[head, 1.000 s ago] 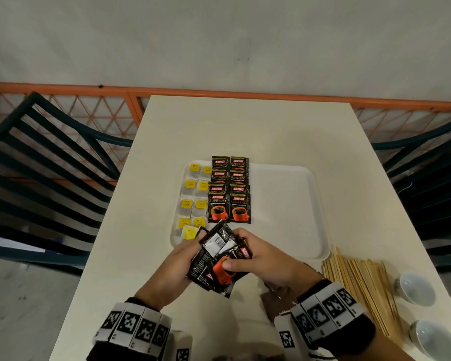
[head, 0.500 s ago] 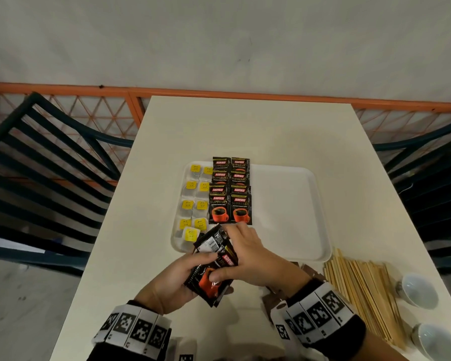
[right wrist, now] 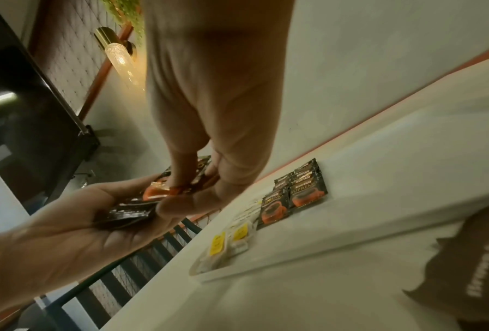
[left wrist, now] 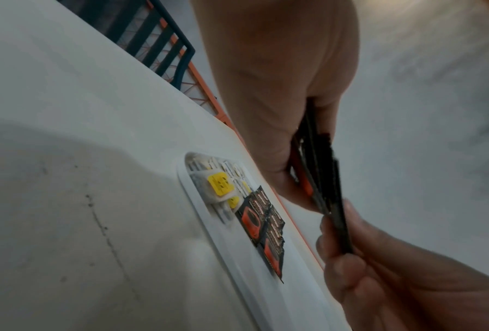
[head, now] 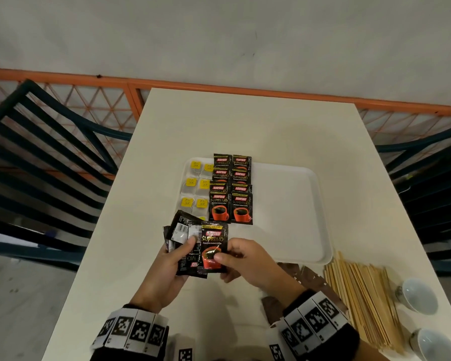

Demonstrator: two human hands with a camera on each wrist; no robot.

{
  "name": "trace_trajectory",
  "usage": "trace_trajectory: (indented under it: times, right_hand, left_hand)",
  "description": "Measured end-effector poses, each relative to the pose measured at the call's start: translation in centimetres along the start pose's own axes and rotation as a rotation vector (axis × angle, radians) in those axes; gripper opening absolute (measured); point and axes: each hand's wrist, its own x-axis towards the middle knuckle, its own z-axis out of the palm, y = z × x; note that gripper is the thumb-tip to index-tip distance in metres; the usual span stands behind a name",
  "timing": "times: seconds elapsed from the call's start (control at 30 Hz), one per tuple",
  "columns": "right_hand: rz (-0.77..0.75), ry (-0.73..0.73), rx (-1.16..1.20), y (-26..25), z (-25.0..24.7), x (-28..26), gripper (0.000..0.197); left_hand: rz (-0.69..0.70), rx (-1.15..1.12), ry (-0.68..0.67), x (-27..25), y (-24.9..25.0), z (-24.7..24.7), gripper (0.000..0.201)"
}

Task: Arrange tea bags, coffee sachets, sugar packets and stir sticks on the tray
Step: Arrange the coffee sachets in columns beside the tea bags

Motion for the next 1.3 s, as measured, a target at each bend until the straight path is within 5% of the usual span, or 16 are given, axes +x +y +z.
trace_trajectory:
  times: [0.13,0.5,0.93,1.17,1.3]
  right_hand:
    - [-0.017,0.026,0.044,0.4,-1.1,1.0,0.016]
    - [0.097,0.428,0.032,2.2,-2.6,6.1,0.016]
    - [-0.006,0.584,-0.215,2.9,-2.1,8.8,0.03]
    - [-0.118,0.569,-0.266,1.9,-1.2,7.6,0.018]
    - [-0.189,0.227,-0.219,-0.3,0.5,5.9,0.011]
  left_hand:
    - [0.021,-0.019,0.078,0.2,-0.2,-1.3,0.025]
    - [0.013,-0.06,0.151,0.2,0.6,-3.1,0.023]
    - [0.004,-0.06,0.165,0.6,0.5,-2.9,0.021]
    - [-0.023,-0.046,0.153,0.8,0.3,-2.4,0.022]
    - [-0.04,-0.013,0.121,0.9,0.1,-2.0,0.024]
